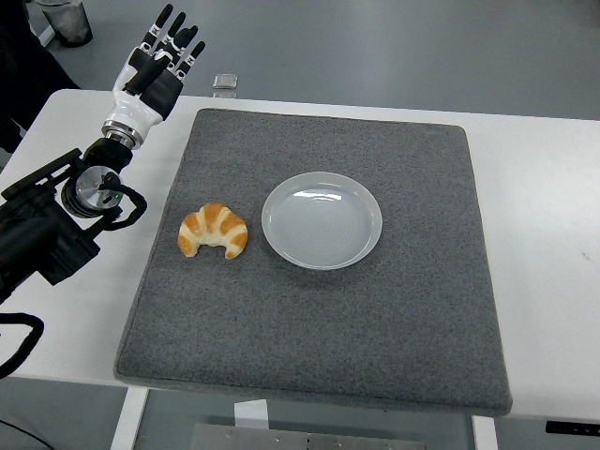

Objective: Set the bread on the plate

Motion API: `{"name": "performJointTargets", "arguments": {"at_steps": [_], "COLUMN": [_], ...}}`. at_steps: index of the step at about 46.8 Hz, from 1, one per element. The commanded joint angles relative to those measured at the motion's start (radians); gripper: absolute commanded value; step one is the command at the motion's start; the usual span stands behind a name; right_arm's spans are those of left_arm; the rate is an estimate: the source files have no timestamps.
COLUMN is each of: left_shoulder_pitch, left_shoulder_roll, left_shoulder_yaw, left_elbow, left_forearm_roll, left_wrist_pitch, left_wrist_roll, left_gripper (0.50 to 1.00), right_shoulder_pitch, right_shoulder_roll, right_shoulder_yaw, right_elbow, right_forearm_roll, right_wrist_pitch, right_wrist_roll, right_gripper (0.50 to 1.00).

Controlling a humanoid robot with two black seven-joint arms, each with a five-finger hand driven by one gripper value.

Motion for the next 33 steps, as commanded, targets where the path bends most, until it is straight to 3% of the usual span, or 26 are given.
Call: {"name": "performJointTargets", "arguments": {"at_steps": [1, 17, 23, 33], "left_shoulder_pitch": [0.003, -0.009, -0.035, -0.068], "left_shoulder_roll": [0.001, 0.021, 0.076, 0.217], "left_shoulder_yaw": [0.002, 0.015, 0.018, 0.106], "left_elbow": [-0.001, -0.001, -0.018, -0.155], "left_forearm_roll": [0.000, 0.090, 0.202, 0.438], "left_wrist_pitch": [0.000, -0.006, -0.040, -0.034], "left_wrist_roll": [-0.001, -0.009, 0.002, 0.003], "left_gripper": [1.000, 1.000, 1.000, 1.000], "right_shoulder_pitch": [0.000, 0.000, 0.000, 0.000], "right_shoulder_roll": [0.000, 0.000, 0.000, 0.000], "right_shoulder_yaw": [0.000, 0.000, 0.000, 0.000], "right_elbow": [-0.001, 0.001, -0.001, -0.001], "right_forearm_roll": [0.000, 0.000, 0.000, 0.000], "right_wrist_pitch": [0.000, 0.000, 0.000, 0.000], "right_wrist_roll": [0.000, 0.000, 0.000, 0.000], "right_gripper": [0.952, 0.952, 0.954, 0.952]}}
